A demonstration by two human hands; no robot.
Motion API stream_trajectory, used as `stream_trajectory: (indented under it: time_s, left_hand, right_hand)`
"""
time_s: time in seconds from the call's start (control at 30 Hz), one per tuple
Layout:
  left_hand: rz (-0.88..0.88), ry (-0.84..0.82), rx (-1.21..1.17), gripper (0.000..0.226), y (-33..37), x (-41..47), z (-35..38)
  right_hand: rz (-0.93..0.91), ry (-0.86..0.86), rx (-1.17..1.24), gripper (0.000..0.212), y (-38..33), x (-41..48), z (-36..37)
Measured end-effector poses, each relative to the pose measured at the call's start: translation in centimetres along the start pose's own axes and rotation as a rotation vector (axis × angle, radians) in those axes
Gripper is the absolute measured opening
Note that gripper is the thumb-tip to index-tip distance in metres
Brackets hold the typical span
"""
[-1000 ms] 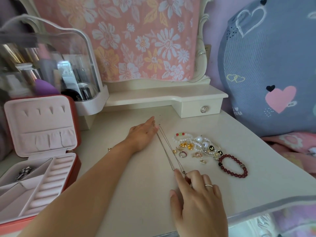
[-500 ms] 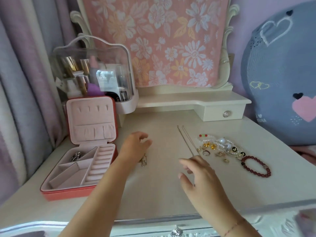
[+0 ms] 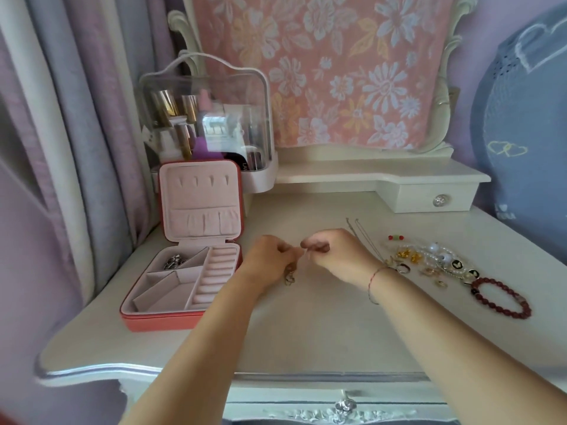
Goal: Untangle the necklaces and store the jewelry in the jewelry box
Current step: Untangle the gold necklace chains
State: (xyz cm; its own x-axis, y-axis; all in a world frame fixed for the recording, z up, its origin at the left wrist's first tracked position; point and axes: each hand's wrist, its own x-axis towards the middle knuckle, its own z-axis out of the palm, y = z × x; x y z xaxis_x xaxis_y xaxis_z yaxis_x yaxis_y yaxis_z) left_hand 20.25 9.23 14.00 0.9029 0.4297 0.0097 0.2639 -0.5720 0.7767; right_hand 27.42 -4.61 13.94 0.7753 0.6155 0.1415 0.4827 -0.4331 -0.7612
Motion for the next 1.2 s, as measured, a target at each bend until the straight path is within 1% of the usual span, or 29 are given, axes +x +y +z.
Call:
stream_trajectory:
  time_s: [0.13,0.3,0.37,0.53,0.6,0.7,0.77,0.83,0.9,0.97,1.07,1.13,1.2]
  left_hand:
    - [0.013,-0.067,-0.394,0.023,1.5,0.7,0.3]
    - [0.034,0.043,-0.582,0.016,2.2,1.3,1.4]
    - [0.044,0.056,-0.622,0.013,2.0,1.3,1.6]
    - [0.091,-0.039,-0.767,0.006,1.3,1.1,1.6]
    - [0.107,-0.053,-0.774,0.006,1.4,1.1,1.7]
    - [0.124,-0.025,-0.737,0.008,1.8,1.0,1.8]
    - [0.138,-0.020,-0.739,0.009,1.9,0.8,1.8]
    - [0.146,-0.014,-0.779,0.009,1.9,0.6,1.7]
    - [0.148,-0.007,-0.836,0.010,2.0,0.5,1.6]
    - [0.150,-0.007,-0.910,0.010,2.2,0.4,1.5]
    - [0.151,-0.020,-1.020,0.012,2.3,0.3,1.3]
    - [0.145,-0.022,-1.070,0.019,2.4,0.3,1.1]
    - [0.139,-0.028,-1.106,0.022,2.4,0.3,1.1]
  right_hand:
    - [-0.032,0.014,0.149,0.015,-0.3,0.3,-1.0]
    - [-0.017,0.077,0.364,0.019,0.0,-0.1,-1.2]
    - [0.010,0.085,0.421,0.017,0.3,-0.5,-0.8]
    - [-0.025,0.149,0.334,0.013,0.4,-0.8,-0.2]
    - [-0.030,0.180,0.292,0.012,0.5,-0.7,-0.3]
    - [-0.011,0.226,0.297,0.015,0.6,-0.7,-0.8]
    - [0.000,0.241,0.314,0.010,0.7,-0.8,-1.0]
    - [0.029,0.223,0.357,0.006,0.5,-0.9,-1.0]
    - [0.067,0.159,0.388,0.016,0.4,-0.9,-0.8]
    - [0.086,0.069,0.366,0.022,0.2,-1.0,-0.5]
    - [0.063,0.006,0.364,0.013,0.2,-1.1,-0.3]
    - [0.044,-0.017,0.414,0.005,0.2,-1.3,-0.4]
    - [0.043,-0.029,0.468,0.003,0.0,-1.5,-0.6]
